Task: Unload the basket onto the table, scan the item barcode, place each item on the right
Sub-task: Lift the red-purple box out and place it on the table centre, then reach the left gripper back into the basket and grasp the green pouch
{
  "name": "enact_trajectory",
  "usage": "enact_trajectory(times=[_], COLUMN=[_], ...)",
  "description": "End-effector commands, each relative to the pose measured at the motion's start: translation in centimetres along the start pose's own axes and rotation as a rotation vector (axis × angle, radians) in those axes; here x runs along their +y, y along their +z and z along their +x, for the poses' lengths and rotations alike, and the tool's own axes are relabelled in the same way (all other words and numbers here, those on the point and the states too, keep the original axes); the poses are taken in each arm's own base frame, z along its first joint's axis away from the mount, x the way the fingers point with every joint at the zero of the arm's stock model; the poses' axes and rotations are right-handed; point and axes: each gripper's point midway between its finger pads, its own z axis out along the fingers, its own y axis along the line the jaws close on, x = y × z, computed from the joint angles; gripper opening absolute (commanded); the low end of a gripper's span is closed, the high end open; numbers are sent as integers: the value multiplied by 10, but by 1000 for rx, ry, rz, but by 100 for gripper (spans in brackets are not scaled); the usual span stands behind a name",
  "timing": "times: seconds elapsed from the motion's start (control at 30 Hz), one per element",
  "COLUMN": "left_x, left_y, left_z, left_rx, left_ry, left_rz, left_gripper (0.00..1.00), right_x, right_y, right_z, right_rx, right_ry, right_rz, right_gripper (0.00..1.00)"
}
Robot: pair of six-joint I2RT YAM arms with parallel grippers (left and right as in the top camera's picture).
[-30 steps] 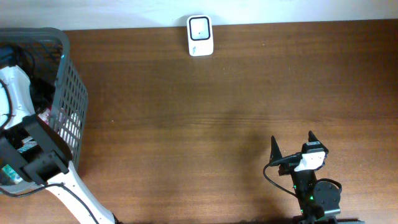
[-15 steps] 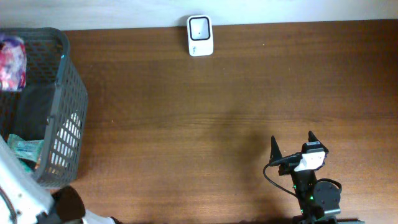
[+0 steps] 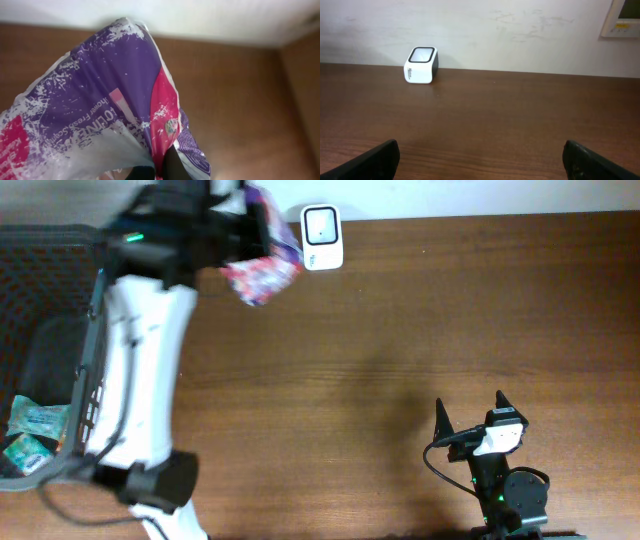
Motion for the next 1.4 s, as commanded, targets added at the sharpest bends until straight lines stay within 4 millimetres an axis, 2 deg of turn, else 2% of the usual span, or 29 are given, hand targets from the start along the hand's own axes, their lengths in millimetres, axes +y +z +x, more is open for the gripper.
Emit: enact_trajectory(times=[0.0,0.07,0.13,0.23,0.33,0.37,0.4,0.43,0.47,0.5,0.57,0.63,0.67,0.73,0.8,0.83,0.87,0.9,0.93,1.0,1.07,1.1,1.17,1.27,1.3,1.37], left_x=[-29,-38,-35,-38,-44,-47,-48,-49,-50,-50,-48,-44,-41,-31,-12,6,21,43,83,111,146,160,183,229,254,296], left_y=[74,114,161,190,210,214,215,215,215,213,205,181,164,117,59,28,14,-11,-58,-101,-154,-172,-196,-217,-221,-217], left_z=[44,71,107,137,164,170,173,174,174,171,159,133,113,67,26,9,1,-13,-33,-43,-48,-46,-37,-2,18,48], left_rx=[173,260,360,441,502,515,520,521,520,514,501,463,425,310,166,103,78,23,-74,-156,-249,-274,-283,-202,-148,-76], left_ry=[184,244,279,299,330,336,341,343,343,341,329,305,289,254,210,176,150,112,36,-25,-99,-129,-191,-326,-396,-565], left_rz=[21,22,-39,-45,-42,-41,-40,-39,-38,-38,-41,-47,-49,-51,-65,-88,-112,-142,-203,-225,-271,-306,-364,-507,-576,-624], left_gripper=[0,0,0,0,3,9,28,39,56,75,79,78,77,77,79,80,80,81,81,82,82,81,81,82,87,89], right_x=[-2,-2,-2,-2,-2,-2,-2,-2,-2,-2,-2,-2,-2,-2,-2,-2,-2,-2,-2,-2,-2,-2,-2,-2,-2,-2], right_y=[0,0,0,0,0,0,0,0,0,0,0,0,0,0,0,0,0,0,0,0,0,0,0,0,0,0], right_z=[3,3,3,3,3,3,3,3,3,3,3,3,3,3,3,3,3,3,3,3,3,3,3,3,3,3], right_rx=[6,6,6,6,6,6,6,6,6,6,6,6,6,6,6,6,6,6,6,6,6,6,6,5,6,6], right_ry=[0,0,0,0,0,0,0,0,0,0,0,0,0,0,0,0,0,0,0,0,0,0,0,0,0,0], right_rz=[8,8,8,8,8,8,8,8,8,8,8,8,8,8,8,8,8,8,8,8,8,8,8,8,8,8], right_gripper=[99,99,99,99,99,99,99,99,99,99,99,99,99,99,99,99,99,99,99,99,99,99,99,99,99,99])
